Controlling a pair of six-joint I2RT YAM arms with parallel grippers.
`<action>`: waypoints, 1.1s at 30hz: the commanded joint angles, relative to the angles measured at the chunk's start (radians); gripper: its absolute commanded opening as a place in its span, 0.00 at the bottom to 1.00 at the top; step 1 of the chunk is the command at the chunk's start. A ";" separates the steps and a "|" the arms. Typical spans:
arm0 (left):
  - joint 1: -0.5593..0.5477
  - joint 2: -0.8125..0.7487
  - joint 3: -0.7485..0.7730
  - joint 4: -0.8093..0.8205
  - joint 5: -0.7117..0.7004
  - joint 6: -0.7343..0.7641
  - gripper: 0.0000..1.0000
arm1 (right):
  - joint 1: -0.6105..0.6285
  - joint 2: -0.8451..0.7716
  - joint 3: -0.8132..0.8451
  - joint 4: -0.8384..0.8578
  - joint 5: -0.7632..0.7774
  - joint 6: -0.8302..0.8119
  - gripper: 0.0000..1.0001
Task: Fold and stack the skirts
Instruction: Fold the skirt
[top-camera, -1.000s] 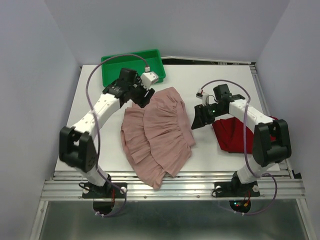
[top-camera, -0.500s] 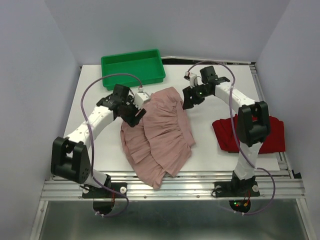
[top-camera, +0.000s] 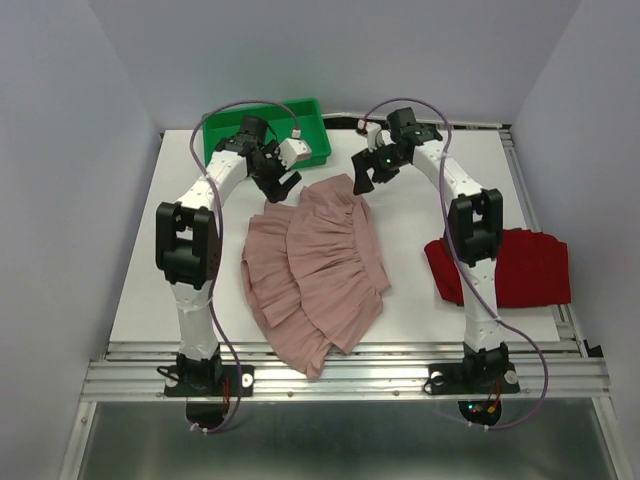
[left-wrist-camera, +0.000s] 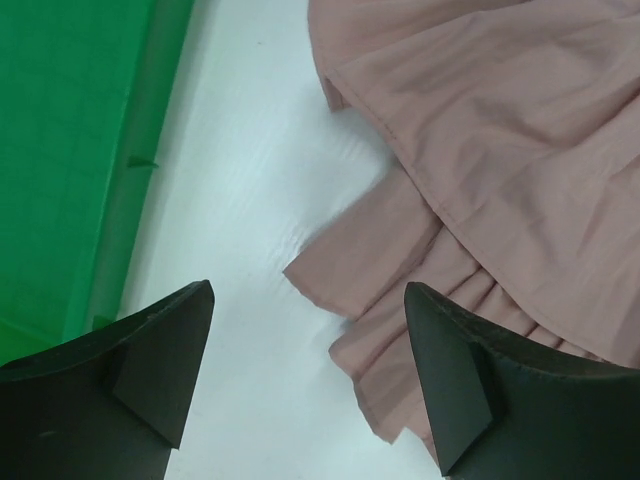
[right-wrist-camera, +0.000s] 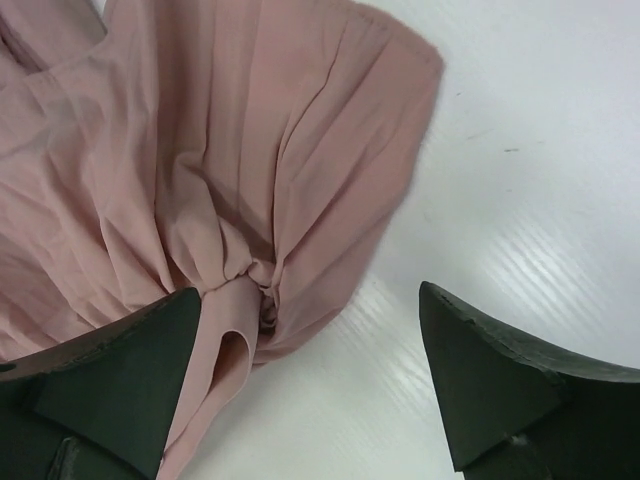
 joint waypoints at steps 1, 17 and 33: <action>0.003 0.073 0.072 -0.106 0.076 0.121 0.89 | -0.003 0.059 0.053 -0.164 -0.122 -0.079 0.94; 0.031 0.150 -0.020 -0.137 0.074 0.227 0.68 | -0.003 0.084 0.016 -0.288 -0.263 -0.202 0.41; 0.074 0.082 0.078 -0.134 0.132 0.233 0.80 | -0.003 -0.019 -0.101 -0.173 -0.228 -0.248 0.03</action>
